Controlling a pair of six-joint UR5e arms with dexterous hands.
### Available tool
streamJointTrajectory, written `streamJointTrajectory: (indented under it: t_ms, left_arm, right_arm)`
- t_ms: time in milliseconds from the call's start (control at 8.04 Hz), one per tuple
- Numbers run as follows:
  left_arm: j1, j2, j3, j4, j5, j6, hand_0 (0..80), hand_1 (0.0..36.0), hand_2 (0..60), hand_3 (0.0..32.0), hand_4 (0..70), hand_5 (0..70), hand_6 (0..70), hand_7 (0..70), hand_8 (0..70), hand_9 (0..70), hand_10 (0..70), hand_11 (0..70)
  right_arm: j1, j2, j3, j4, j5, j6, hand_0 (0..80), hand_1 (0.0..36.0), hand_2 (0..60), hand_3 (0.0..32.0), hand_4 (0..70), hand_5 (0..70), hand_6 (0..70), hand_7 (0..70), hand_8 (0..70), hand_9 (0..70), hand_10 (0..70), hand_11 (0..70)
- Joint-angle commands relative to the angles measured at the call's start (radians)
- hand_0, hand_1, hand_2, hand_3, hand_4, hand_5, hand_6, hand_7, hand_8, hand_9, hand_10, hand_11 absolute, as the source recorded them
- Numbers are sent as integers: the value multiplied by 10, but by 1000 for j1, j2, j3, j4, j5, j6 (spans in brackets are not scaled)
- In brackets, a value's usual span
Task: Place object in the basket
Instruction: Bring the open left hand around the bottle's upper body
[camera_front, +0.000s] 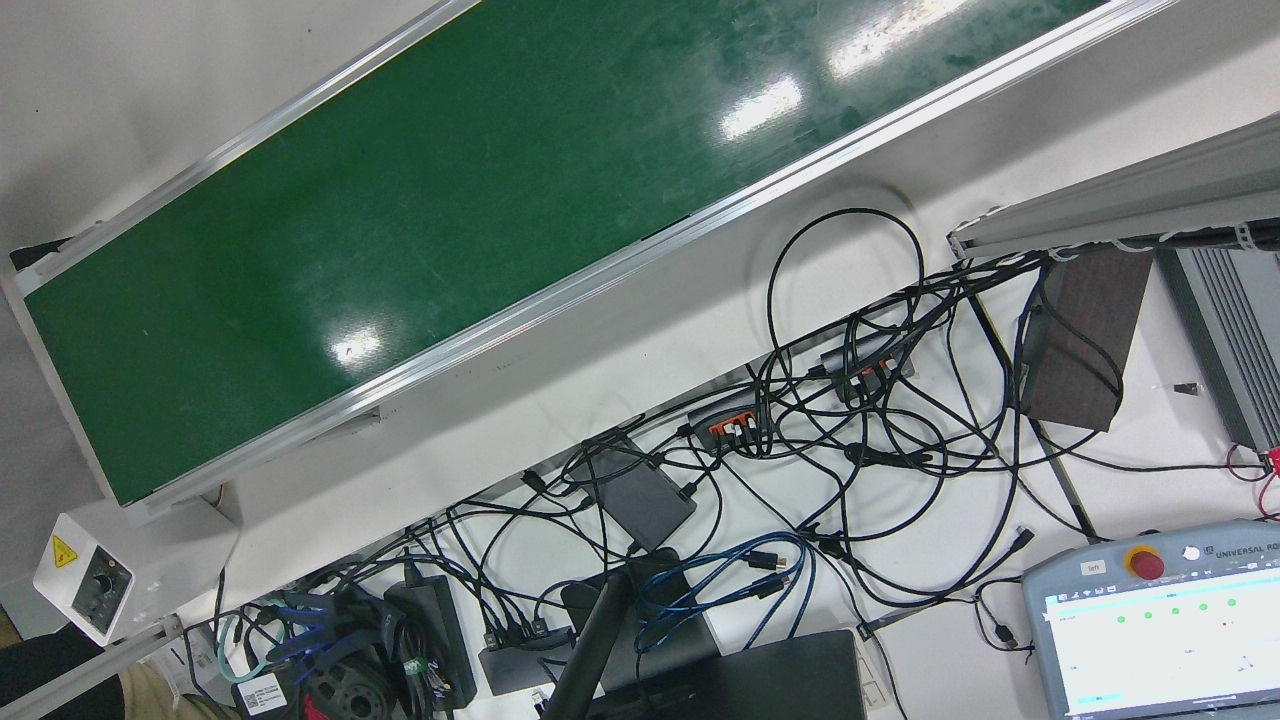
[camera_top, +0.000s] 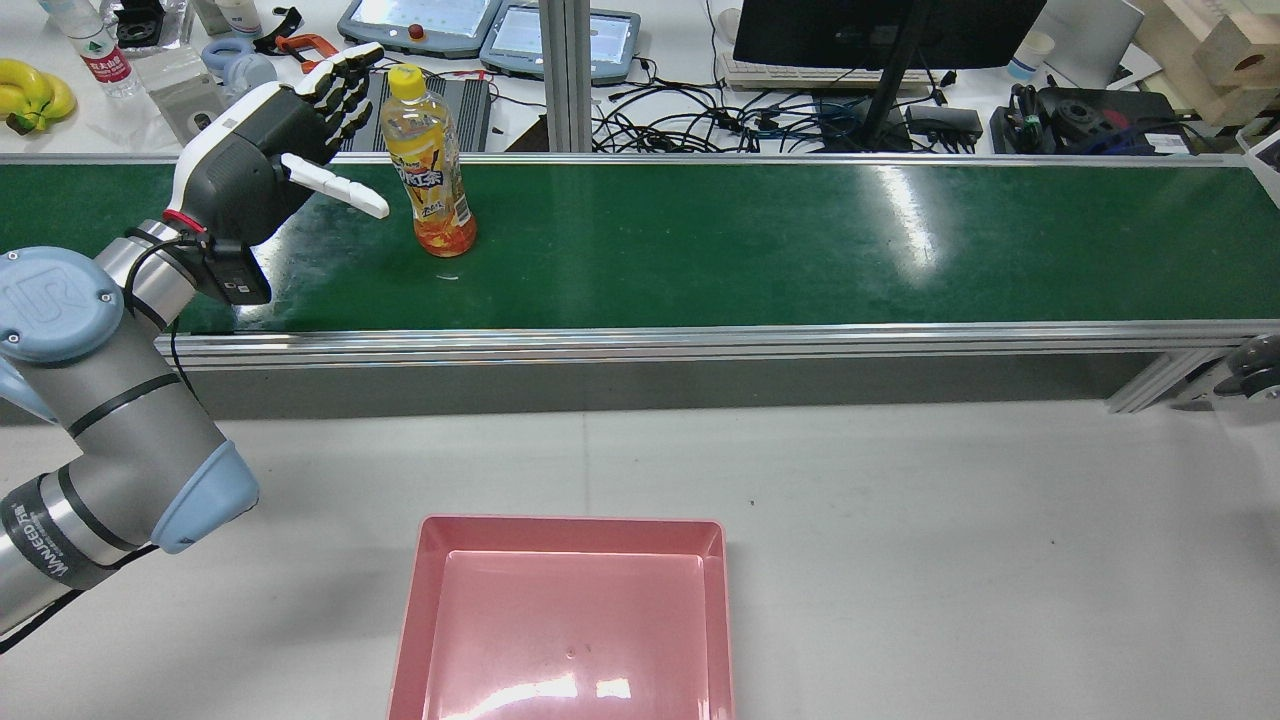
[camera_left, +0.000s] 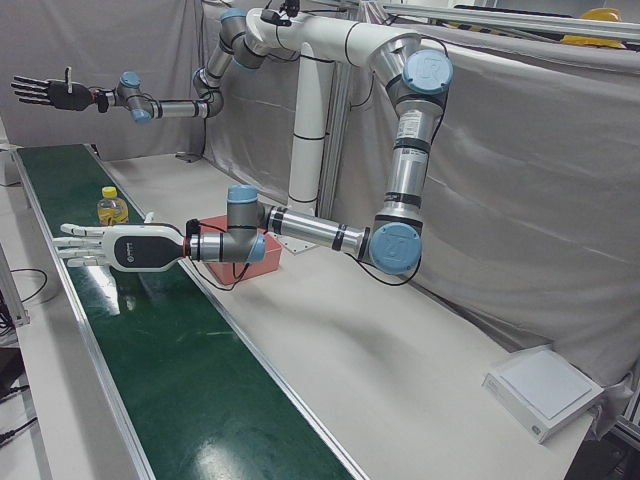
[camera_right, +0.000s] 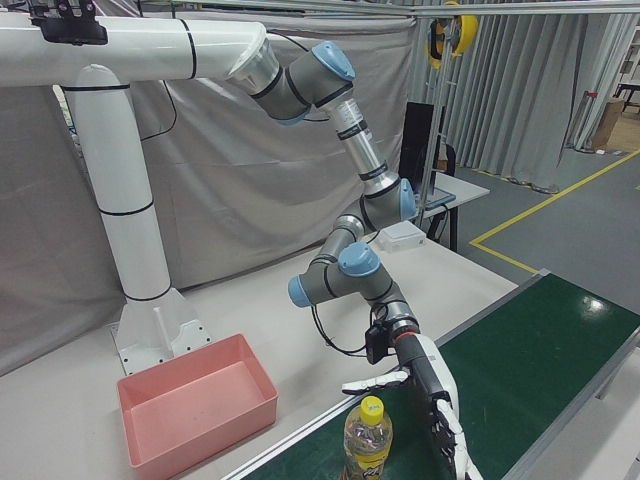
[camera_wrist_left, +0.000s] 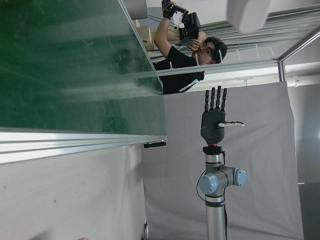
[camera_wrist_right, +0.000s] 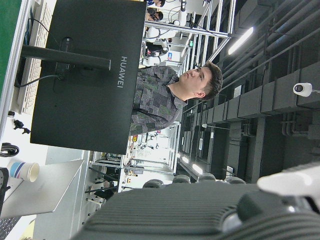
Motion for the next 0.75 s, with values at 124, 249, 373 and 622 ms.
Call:
streamJointTrajectory:
  t_ms: [124, 249, 373, 622]
  left_arm:
    - [3, -21, 18, 3, 0, 8, 722, 133, 0, 0, 0, 201, 0, 0, 0, 0, 12, 43]
    - [3, -24, 17, 3, 2, 13, 720, 132, 0, 0, 0, 197, 0, 0, 0, 0, 11, 42]
    - [3, -32, 17, 9, 2, 15, 716, 131, 0, 0, 0, 196, 0, 0, 0, 0, 13, 44]
    - [42, -48, 20, 26, 0, 15, 770, 138, 0, 0, 8, 225, 0, 1, 0, 0, 25, 62]
  right_arm:
    - [0, 0, 0, 0, 0, 1, 0, 0, 0, 0, 0, 0, 0, 0, 0, 0, 0, 0]
    - [0, 0, 0, 0, 0, 1, 0, 0, 0, 0, 0, 0, 0, 0, 0, 0, 0, 0]
    - [0, 0, 0, 0, 0, -1, 0, 0, 0, 0, 0, 0, 0, 0, 0, 0, 0, 0]
    - [0, 0, 0, 0, 0, 1, 0, 0, 0, 0, 0, 0, 0, 0, 0, 0, 0, 0]
